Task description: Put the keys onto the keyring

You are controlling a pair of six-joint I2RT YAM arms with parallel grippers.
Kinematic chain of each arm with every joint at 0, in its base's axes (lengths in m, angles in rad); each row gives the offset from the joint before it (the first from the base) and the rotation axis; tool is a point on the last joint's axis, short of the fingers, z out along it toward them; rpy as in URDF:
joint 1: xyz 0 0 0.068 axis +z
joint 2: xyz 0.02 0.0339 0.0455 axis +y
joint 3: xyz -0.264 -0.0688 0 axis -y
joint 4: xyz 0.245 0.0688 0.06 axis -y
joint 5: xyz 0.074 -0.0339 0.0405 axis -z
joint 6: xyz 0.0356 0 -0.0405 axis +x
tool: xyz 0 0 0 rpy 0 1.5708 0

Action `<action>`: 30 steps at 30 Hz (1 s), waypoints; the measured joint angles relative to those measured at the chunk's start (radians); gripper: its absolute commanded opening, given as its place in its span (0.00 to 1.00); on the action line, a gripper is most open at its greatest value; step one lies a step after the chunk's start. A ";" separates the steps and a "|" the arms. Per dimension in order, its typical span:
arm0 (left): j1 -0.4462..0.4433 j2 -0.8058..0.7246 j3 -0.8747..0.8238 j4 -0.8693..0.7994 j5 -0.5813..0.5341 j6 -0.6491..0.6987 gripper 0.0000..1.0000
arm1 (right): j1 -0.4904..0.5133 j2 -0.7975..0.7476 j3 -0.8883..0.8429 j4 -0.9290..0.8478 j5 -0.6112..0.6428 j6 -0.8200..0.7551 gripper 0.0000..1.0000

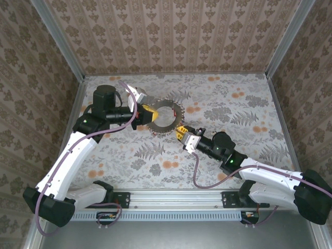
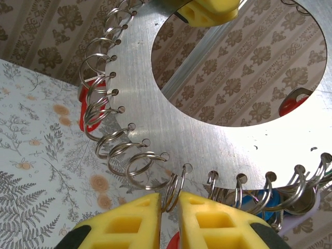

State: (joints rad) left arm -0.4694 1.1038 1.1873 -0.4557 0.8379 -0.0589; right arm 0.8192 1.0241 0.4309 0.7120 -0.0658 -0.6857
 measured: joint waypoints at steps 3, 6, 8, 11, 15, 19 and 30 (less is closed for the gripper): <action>0.000 0.000 0.000 0.000 0.000 -0.001 0.00 | 0.000 0.000 0.000 0.003 0.007 0.000 0.17; 0.000 0.000 0.000 0.001 0.000 -0.005 0.00 | 0.000 0.001 0.000 0.007 0.011 0.000 0.16; 0.000 0.000 0.000 0.005 0.000 -0.014 0.00 | 0.000 0.009 0.000 0.020 0.014 0.000 0.15; 0.000 0.000 0.000 0.015 0.004 -0.028 0.00 | 0.000 0.029 0.000 0.039 0.029 0.000 0.15; 0.000 0.000 0.000 0.023 0.005 -0.044 0.00 | 0.002 0.052 0.000 0.061 0.048 0.001 0.08; 0.000 0.000 0.000 0.023 0.004 -0.053 0.00 | 0.004 0.064 0.000 0.095 0.068 0.006 0.01; 0.000 -0.017 -0.040 0.080 -0.076 -0.131 0.04 | 0.004 0.052 0.000 0.078 0.096 0.071 0.00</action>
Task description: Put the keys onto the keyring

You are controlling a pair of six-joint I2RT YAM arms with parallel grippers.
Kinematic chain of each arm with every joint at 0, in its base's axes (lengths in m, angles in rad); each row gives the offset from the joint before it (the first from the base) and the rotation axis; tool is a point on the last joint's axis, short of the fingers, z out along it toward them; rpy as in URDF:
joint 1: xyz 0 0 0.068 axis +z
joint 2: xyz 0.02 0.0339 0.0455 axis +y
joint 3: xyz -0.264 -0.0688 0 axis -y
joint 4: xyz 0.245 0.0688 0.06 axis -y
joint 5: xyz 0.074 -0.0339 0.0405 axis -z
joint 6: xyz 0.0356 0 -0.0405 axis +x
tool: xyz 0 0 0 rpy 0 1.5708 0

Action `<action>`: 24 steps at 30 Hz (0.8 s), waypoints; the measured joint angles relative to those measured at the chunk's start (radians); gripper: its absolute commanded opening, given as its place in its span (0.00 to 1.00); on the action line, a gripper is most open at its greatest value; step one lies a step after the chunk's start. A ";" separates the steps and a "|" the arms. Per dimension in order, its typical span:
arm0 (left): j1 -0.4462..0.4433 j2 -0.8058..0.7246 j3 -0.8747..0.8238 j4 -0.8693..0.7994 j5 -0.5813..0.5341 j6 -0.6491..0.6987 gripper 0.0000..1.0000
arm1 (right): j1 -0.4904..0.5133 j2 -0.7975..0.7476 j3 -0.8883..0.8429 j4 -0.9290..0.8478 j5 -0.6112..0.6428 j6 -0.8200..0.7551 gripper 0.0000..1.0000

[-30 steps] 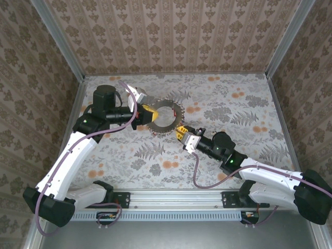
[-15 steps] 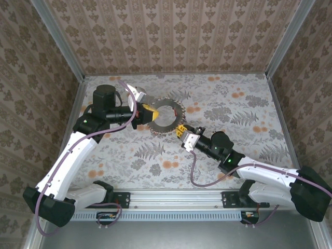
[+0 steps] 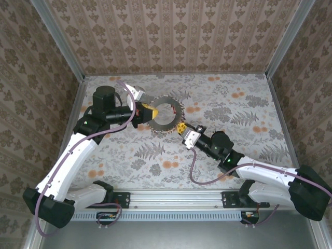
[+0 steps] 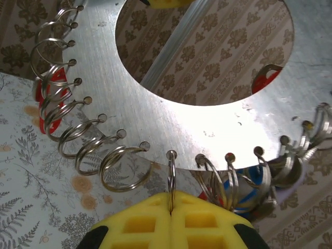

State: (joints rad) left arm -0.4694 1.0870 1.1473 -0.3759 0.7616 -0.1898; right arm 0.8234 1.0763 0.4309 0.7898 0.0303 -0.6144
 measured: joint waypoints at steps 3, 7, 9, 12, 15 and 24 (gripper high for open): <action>0.000 -0.002 -0.030 0.037 -0.017 -0.045 0.08 | 0.000 -0.023 0.000 -0.017 0.003 0.047 0.00; 0.000 -0.002 -0.068 0.081 -0.023 -0.111 0.11 | -0.001 -0.036 0.003 -0.068 0.008 0.105 0.00; 0.000 -0.001 -0.088 0.098 -0.026 -0.143 0.17 | -0.006 -0.038 0.013 -0.108 0.008 0.134 0.00; 0.000 0.008 -0.108 0.127 -0.046 -0.192 0.20 | -0.019 -0.038 0.042 -0.180 0.000 0.184 0.00; 0.005 0.020 -0.139 0.168 -0.063 -0.243 0.27 | -0.042 -0.038 0.066 -0.238 -0.023 0.233 0.00; 0.006 0.064 -0.307 0.296 -0.097 -0.402 0.40 | -0.095 -0.026 0.130 -0.418 -0.084 0.343 0.00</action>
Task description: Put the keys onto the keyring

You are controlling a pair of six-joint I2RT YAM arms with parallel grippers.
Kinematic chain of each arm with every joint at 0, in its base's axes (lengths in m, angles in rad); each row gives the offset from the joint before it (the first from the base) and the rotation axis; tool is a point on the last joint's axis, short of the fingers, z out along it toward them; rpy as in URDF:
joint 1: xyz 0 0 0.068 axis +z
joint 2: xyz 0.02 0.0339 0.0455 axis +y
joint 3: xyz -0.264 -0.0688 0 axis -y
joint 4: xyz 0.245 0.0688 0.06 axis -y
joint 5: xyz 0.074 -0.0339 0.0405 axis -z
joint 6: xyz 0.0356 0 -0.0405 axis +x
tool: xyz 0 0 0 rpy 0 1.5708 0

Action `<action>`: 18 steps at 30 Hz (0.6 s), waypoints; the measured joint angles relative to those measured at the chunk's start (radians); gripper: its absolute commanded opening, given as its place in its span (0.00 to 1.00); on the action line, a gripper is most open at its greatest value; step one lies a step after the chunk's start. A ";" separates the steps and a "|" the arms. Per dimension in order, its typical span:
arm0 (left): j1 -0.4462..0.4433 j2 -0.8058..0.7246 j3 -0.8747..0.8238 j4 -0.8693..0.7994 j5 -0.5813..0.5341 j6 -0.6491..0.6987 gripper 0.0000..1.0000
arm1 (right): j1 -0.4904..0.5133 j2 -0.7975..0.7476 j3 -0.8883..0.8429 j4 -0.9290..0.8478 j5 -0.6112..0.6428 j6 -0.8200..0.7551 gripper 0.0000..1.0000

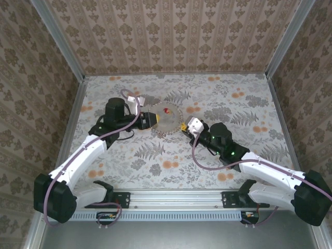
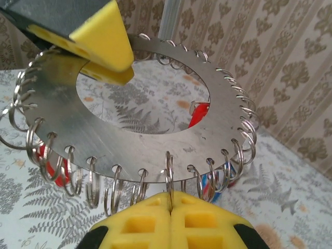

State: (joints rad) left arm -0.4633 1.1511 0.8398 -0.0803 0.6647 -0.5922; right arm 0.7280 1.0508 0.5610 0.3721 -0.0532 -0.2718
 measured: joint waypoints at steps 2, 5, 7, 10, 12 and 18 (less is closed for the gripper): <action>0.000 0.008 -0.025 0.020 -0.005 -0.023 0.41 | -0.009 0.009 0.006 -0.022 -0.010 0.024 0.00; -0.001 0.026 -0.064 0.061 -0.010 -0.050 0.45 | -0.029 0.028 0.013 -0.055 -0.039 0.066 0.00; -0.002 0.042 -0.092 0.090 -0.011 -0.071 0.46 | -0.045 0.045 0.021 -0.071 -0.060 0.090 0.00; -0.009 0.074 -0.127 0.123 -0.023 -0.097 0.48 | -0.058 0.079 0.040 -0.103 -0.084 0.113 0.00; -0.016 0.095 -0.143 0.137 -0.037 -0.104 0.50 | -0.064 0.101 0.056 -0.129 -0.092 0.121 0.00; -0.051 0.154 -0.178 0.151 -0.087 -0.107 0.61 | -0.073 0.164 0.099 -0.217 -0.093 0.114 0.00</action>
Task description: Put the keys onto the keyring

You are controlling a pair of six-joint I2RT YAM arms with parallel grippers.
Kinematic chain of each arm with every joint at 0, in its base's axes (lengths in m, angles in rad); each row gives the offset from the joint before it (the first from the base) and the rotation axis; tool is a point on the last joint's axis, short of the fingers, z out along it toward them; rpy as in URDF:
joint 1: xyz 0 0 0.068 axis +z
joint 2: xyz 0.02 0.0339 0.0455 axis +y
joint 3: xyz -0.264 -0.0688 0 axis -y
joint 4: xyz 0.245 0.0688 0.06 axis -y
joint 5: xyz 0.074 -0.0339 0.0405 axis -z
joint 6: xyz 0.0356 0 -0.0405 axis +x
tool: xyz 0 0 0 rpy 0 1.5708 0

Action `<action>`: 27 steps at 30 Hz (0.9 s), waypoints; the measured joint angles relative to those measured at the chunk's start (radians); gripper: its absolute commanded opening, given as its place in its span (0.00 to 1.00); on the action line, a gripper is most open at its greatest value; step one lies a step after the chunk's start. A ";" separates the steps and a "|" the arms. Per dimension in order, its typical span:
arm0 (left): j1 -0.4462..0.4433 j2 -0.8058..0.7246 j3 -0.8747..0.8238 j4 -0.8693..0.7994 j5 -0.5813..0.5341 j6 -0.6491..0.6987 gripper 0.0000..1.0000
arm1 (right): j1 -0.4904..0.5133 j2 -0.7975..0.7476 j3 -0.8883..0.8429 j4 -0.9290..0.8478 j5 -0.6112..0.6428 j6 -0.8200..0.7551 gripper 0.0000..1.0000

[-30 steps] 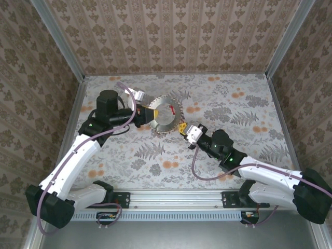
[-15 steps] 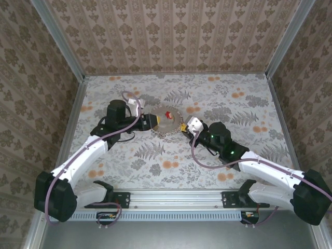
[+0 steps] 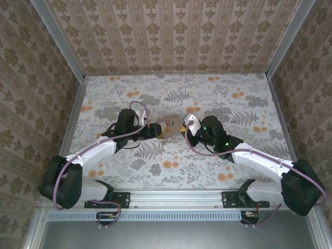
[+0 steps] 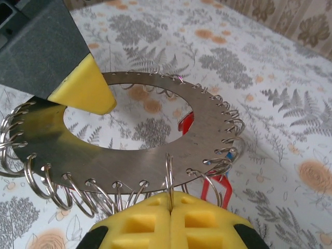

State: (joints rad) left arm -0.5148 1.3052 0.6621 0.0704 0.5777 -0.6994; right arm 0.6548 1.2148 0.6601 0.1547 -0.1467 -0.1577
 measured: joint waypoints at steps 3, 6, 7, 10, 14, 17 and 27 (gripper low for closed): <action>-0.014 0.023 -0.031 0.011 -0.034 -0.001 0.67 | 0.000 0.032 0.021 -0.051 0.011 -0.024 0.00; -0.017 0.042 -0.057 0.013 -0.061 -0.004 0.69 | 0.000 0.060 0.028 -0.077 0.024 -0.050 0.00; -0.017 0.044 -0.063 0.013 -0.069 -0.003 0.73 | 0.000 0.065 0.028 -0.084 0.031 -0.055 0.00; -0.017 0.044 -0.069 0.013 -0.097 -0.004 0.74 | 0.000 0.073 0.029 -0.094 0.042 -0.074 0.00; -0.017 0.034 -0.069 0.007 -0.136 -0.002 0.74 | 0.000 0.075 0.037 -0.110 0.075 -0.107 0.00; -0.017 -0.014 -0.073 -0.015 -0.186 0.008 0.74 | 0.015 0.087 0.062 -0.146 0.138 -0.170 0.00; 0.000 -0.244 -0.092 -0.097 -0.420 0.044 0.75 | 0.272 0.227 0.080 -0.118 0.523 -0.422 0.00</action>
State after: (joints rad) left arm -0.5148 1.0611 0.5705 -0.0265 0.1577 -0.6552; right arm 0.9264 1.4422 0.7406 0.0368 0.3759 -0.5793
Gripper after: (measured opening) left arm 0.753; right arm 0.060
